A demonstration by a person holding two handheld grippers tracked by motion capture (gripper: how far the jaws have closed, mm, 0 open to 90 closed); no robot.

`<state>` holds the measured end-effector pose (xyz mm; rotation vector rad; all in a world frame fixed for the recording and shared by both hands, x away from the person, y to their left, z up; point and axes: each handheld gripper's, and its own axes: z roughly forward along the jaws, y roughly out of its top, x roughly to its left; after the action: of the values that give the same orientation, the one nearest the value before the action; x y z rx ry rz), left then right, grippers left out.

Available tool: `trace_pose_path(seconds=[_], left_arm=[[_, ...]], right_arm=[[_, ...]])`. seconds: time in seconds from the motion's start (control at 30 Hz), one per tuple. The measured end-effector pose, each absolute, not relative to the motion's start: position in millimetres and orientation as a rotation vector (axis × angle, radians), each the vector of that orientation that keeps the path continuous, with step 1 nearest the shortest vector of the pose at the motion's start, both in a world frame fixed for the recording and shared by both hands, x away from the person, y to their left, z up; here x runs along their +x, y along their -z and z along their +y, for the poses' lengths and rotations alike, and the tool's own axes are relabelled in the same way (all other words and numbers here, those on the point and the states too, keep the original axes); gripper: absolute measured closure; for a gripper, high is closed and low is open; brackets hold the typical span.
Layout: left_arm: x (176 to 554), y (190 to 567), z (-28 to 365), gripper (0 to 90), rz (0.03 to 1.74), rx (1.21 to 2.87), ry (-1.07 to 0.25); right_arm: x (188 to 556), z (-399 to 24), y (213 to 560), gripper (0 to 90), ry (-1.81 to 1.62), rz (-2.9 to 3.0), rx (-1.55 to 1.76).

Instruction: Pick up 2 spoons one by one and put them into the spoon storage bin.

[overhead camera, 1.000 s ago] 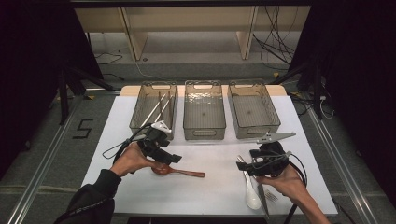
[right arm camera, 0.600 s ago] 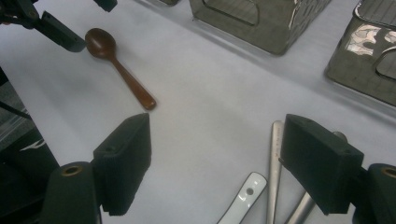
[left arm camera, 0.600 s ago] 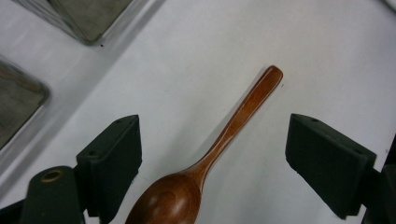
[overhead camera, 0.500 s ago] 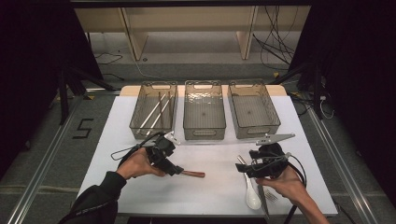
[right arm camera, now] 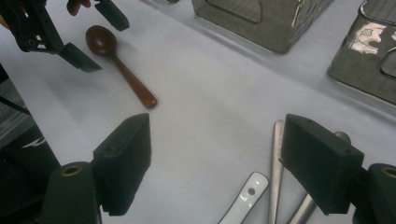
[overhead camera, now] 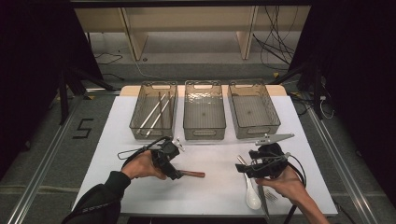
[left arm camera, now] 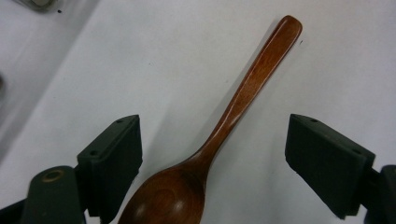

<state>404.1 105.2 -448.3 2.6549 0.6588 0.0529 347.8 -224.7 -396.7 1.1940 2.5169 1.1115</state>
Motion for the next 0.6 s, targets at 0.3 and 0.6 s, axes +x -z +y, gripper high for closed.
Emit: trace_pose_path(seconds=[0.3,0.6], left_arm=[[402,456,99,25.2,0.599,2.713,-0.055],[407,461,97,41.5,0.588,2.764,-0.049]], right_arm=[[347,-224,396,25.4,-1.108,2.515,1.193],[346,-224,396,25.6,-1.105,2.516,1.189]])
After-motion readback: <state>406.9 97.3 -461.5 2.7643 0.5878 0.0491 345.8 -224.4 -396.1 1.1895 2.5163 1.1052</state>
